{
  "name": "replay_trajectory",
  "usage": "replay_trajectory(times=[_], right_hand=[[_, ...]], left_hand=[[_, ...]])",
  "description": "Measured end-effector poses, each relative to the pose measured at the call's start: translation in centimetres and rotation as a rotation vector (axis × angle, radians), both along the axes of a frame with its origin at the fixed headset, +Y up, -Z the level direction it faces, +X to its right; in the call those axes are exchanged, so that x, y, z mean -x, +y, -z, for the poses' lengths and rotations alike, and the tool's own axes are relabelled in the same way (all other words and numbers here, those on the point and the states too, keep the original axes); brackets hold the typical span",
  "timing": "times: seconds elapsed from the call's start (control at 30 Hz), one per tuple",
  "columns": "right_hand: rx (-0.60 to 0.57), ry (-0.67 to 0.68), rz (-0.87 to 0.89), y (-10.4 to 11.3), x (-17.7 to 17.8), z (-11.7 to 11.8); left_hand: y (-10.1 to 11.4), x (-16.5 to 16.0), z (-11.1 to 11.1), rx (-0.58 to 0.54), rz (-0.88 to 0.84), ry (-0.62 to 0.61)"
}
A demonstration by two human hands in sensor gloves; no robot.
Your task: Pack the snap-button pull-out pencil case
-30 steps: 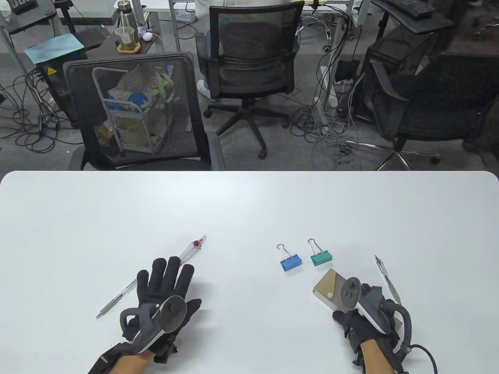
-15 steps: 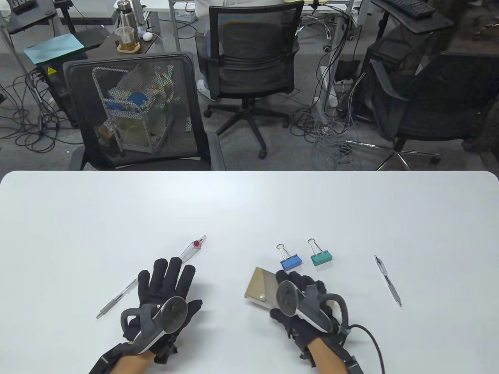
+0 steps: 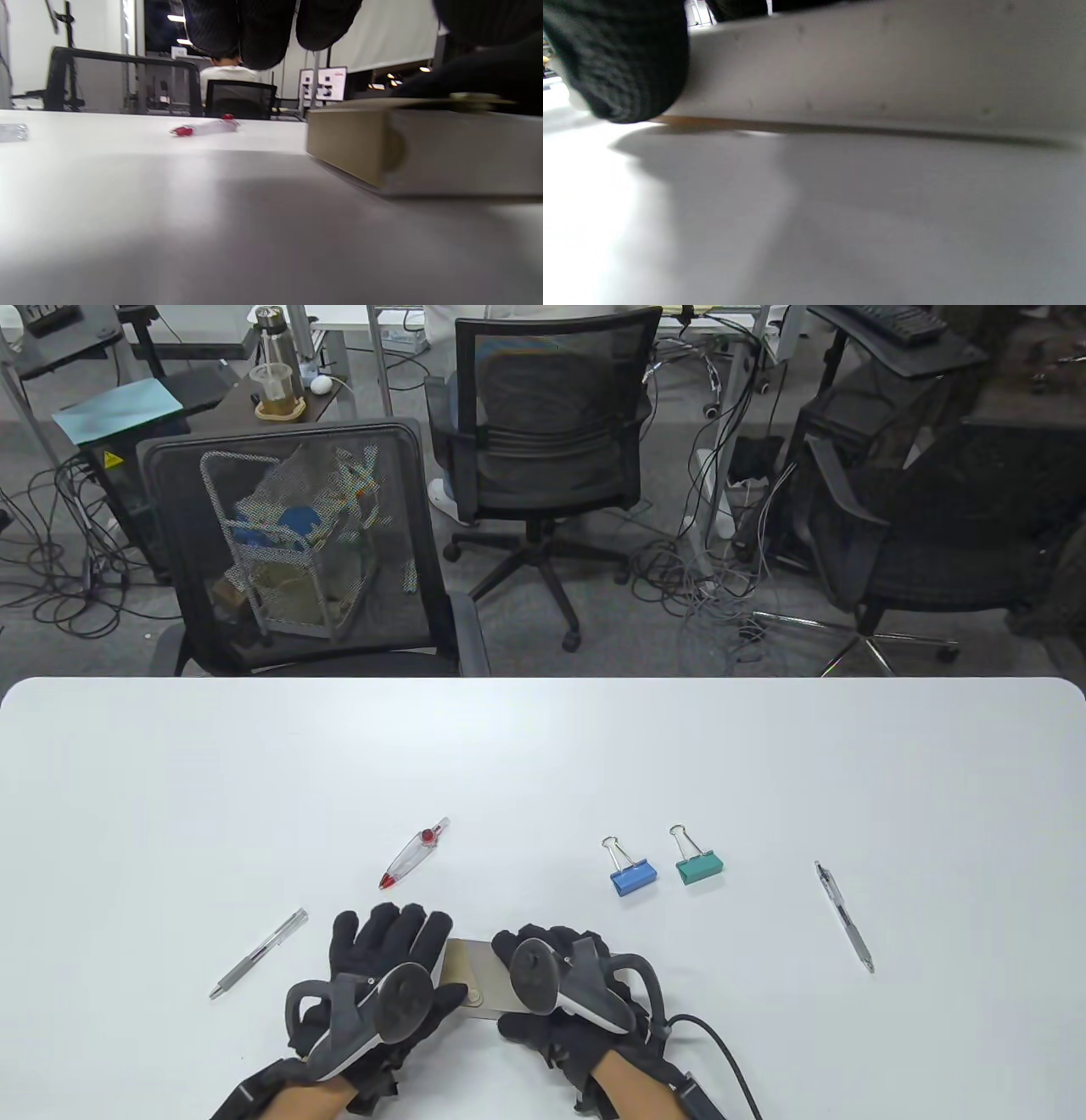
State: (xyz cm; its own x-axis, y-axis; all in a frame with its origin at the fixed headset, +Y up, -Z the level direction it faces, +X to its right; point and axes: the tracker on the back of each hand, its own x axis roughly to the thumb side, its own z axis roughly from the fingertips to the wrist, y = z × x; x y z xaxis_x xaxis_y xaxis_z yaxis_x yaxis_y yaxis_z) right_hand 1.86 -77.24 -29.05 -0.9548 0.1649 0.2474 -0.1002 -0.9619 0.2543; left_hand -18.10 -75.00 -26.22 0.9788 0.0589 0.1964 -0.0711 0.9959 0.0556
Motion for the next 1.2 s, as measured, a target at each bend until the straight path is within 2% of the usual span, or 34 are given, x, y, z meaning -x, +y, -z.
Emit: replay_trajectory(times=[0.13, 0.23, 0.63, 0.67, 0.7, 0.83, 0.93, 1.0, 1.1, 1.13, 1.2], right_hand=[[-0.011, 0.001, -0.004, -0.1, 0.0, -0.1], [-0.021, 0.003, -0.007, -0.2, 0.0, -0.1], [-0.030, 0.007, -0.017, -0.1, 0.1, -0.3], [-0.030, 0.010, -0.018, -0.2, 0.2, -0.3], [-0.034, 0.010, -0.023, -0.1, 0.1, -0.3], [-0.019, 0.004, -0.006, -0.2, 0.0, -0.1], [-0.022, 0.004, -0.012, -0.2, 0.0, -0.2], [-0.020, 0.005, -0.010, -0.2, -0.1, -0.1], [-0.029, 0.010, -0.032, -0.1, 0.0, -0.2], [-0.034, 0.011, -0.033, -0.1, 0.0, -0.2], [-0.056, 0.021, -0.034, -0.1, -0.3, -0.1]], left_hand=[[-0.5, -1.9, -0.3, 0.028, 0.056, -0.002], [-0.7, -2.9, -0.6, -0.044, 0.113, 0.026], [-0.4, -5.0, -1.1, -0.108, 0.215, 0.001], [-0.1, -4.7, -1.1, -0.162, 0.201, 0.046], [-0.1, -4.3, -1.0, -0.251, 0.132, 0.025], [0.9, -1.8, -0.2, -0.124, -0.021, 0.078], [1.5, 0.5, 0.4, 0.043, -0.157, 0.174], [1.0, 1.9, 1.0, 0.122, -0.206, 0.200], [-0.8, 3.2, 2.0, 0.337, -0.267, 0.240], [-1.1, 3.4, 2.2, 0.376, -0.277, 0.245], [-1.0, 3.5, 2.2, 0.364, -0.299, 0.235]])
